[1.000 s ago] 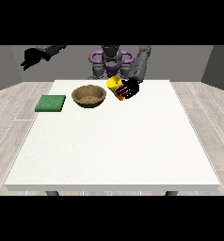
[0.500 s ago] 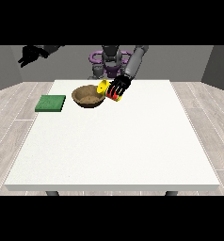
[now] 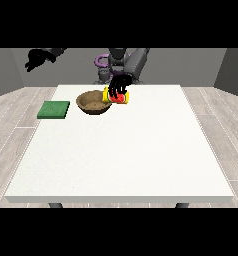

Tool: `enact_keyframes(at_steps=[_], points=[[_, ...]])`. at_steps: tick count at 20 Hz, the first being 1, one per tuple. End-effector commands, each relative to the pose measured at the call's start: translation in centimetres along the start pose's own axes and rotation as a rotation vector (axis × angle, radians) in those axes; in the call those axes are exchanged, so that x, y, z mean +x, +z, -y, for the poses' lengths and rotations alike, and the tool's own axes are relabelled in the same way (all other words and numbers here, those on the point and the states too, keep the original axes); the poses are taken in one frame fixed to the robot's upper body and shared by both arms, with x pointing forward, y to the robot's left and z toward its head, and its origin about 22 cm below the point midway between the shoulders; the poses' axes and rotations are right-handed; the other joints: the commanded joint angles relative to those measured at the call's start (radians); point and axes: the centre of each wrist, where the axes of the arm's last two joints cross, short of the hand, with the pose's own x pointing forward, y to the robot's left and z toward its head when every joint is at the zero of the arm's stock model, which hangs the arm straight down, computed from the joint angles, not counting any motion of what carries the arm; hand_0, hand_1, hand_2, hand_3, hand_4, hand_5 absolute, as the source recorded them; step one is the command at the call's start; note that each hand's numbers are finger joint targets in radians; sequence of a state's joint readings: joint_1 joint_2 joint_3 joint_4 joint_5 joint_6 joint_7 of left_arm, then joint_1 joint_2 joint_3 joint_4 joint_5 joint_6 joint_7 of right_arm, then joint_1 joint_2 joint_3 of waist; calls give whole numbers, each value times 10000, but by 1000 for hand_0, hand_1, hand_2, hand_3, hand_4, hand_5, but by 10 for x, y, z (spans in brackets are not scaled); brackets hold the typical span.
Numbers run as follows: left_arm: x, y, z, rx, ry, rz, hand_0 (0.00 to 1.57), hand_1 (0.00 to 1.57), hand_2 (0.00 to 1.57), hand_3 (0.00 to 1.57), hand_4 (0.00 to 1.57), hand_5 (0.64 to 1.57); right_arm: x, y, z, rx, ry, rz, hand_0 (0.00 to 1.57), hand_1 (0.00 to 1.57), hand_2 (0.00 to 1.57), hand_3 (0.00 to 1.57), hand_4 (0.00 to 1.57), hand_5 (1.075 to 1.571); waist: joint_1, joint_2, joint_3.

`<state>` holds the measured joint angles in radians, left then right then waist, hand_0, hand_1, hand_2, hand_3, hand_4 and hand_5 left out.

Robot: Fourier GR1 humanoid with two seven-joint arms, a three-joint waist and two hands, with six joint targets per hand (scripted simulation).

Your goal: Pick the cup and pour the ball into the bowl, then pick the bowl and place it on the pad

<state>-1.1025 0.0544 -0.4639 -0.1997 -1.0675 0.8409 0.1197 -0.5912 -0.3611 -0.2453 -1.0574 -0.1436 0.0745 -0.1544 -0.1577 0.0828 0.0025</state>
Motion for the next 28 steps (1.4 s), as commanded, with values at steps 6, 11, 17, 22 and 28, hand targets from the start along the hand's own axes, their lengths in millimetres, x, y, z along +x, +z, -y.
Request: enact_keyframes(at_steps=[6,11,17,22,28], points=[[38,5,3,-539,-3324,1998,1514,1514,1571,1571,1488,1202,0,-17,-36,734,-239,401,0,0,344,624,575,1565,-646,362,-8],[43,11,6,-879,-4777,2340,1529,1529,1571,1571,1505,1169,-1,-17,-43,718,-296,126,0,0,344,610,575,1565,-726,101,-22],[83,-2,-22,-825,-4982,2825,1534,1534,1571,1571,1489,1208,-20,-11,-17,299,-293,-51,0,0,350,646,584,1565,-272,1,-19],[80,0,-20,-1321,-4944,2753,1527,1527,1571,1571,1490,1207,-34,9,-6,290,-261,-418,0,0,357,650,579,1564,-479,-506,-23],[53,-15,-36,-450,-2820,1999,1493,1493,1571,1571,1505,1202,-42,29,31,-325,82,-844,0,0,338,598,576,1563,106,-836,-29]])
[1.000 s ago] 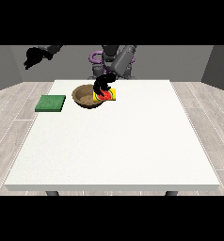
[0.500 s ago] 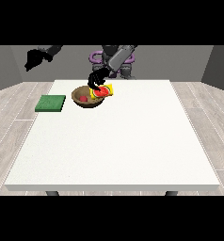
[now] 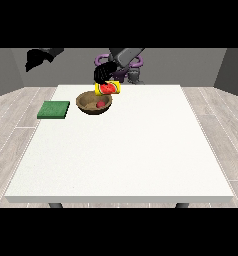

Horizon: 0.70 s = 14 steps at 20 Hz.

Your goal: Pick the cup and pour the ball into the bowl, then pick the bowl and place it on the pad

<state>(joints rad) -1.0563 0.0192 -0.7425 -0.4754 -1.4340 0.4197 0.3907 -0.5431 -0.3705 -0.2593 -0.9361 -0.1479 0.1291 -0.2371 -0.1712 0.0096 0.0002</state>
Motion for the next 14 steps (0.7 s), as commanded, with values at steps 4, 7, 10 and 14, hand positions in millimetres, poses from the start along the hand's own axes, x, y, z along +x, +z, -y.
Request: enact_keyframes(at_steps=[4,7,10,14], points=[[-60,-17,-24,1086,2841,-1213,1451,1451,1571,1571,1335,1389,-29,32,29,-758,356,-1053,0,0,365,635,562,1564,1118,-795,-7],[-97,-16,-25,1630,4137,-2554,1522,1522,1571,1571,1190,1484,-33,36,25,-1126,548,-1017,0,0,464,630,570,1564,1467,-817,-17],[-130,20,10,1978,5372,-3421,1547,1547,1571,1571,1198,1482,-37,43,25,-1221,435,-1236,0,0,478,638,564,1566,1640,-683,-35],[-145,37,23,1967,7345,-3944,1503,1503,1571,1571,1389,1397,-30,31,-14,-845,4,-618,0,0,507,723,589,1569,1576,-231,-31]])
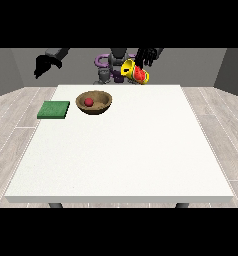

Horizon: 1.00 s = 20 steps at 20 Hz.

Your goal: Pick the cup and pour the ball into the bowl, then pick the bowl and place it on the pad

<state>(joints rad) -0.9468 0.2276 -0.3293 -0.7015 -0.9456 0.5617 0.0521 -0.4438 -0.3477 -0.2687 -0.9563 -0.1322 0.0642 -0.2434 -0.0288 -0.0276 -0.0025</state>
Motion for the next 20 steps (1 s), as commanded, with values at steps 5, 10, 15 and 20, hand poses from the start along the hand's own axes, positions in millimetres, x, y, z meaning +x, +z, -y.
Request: enact_keyframes(at_steps=[5,10,15,20], points=[[10,-7,-16,661,7720,-2125,585,585,396,344,1149,1466,10,-10,-52,393,-786,353,0,0,499,626,607,1570,256,734,-143],[-5,-20,-47,932,13029,-2196,0,0,0,0,524,1560,-9,3,-52,85,-1042,-344,0,0,436,466,659,1571,761,594,-119],[-95,-12,-85,374,15252,-1458,0,0,0,0,374,1537,-27,21,-65,-12,-1506,-219,0,0,338,270,572,1571,1125,1026,-17],[-176,14,-120,378,15547,-2088,0,0,0,0,294,1548,-6,12,-79,704,-1690,-152,0,0,0,0,0,1570,473,1125,16]])
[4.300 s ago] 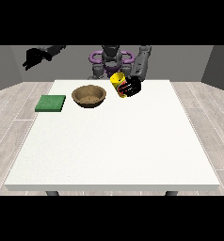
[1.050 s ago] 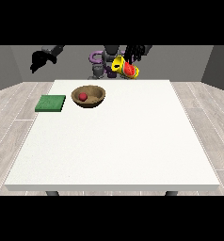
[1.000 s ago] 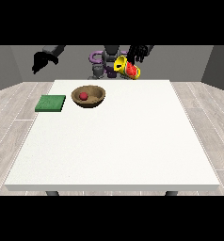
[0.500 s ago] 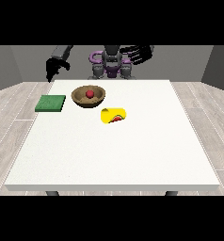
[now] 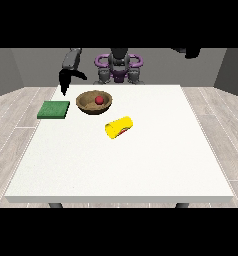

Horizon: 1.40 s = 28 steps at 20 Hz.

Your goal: Pick the cup and pour the ball into the bowl, then pick the bowl and place it on the pad

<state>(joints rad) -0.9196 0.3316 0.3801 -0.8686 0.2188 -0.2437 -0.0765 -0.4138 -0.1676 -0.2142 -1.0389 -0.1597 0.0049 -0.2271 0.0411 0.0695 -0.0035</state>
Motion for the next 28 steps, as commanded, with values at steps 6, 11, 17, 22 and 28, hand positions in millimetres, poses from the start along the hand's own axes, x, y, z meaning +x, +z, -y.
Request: enact_keyframes(at_steps=[6,11,17,22,28], points=[[63,17,-89,130,767,596,0,0,0,0,211,1555,-36,28,-39,381,-113,143,0,0,0,0,0,1570,-483,519,36],[78,33,-119,192,1006,256,0,0,0,0,209,1562,-28,15,-10,61,-285,127,0,0,0,0,0,1570,-467,476,36],[119,10,-97,-220,1178,881,0,0,0,0,147,1565,-56,18,-16,23,-620,159,0,0,0,0,0,1571,-136,1168,46],[113,19,-98,-733,1331,1151,0,0,0,0,112,1567,-63,18,15,-508,-990,327,0,0,0,0,0,1570,350,1605,47],[131,15,-84,-1063,1295,1486,0,0,0,0,54,1568,-82,25,10,-730,-1013,188,0,0,0,0,0,1568,756,1886,49]])
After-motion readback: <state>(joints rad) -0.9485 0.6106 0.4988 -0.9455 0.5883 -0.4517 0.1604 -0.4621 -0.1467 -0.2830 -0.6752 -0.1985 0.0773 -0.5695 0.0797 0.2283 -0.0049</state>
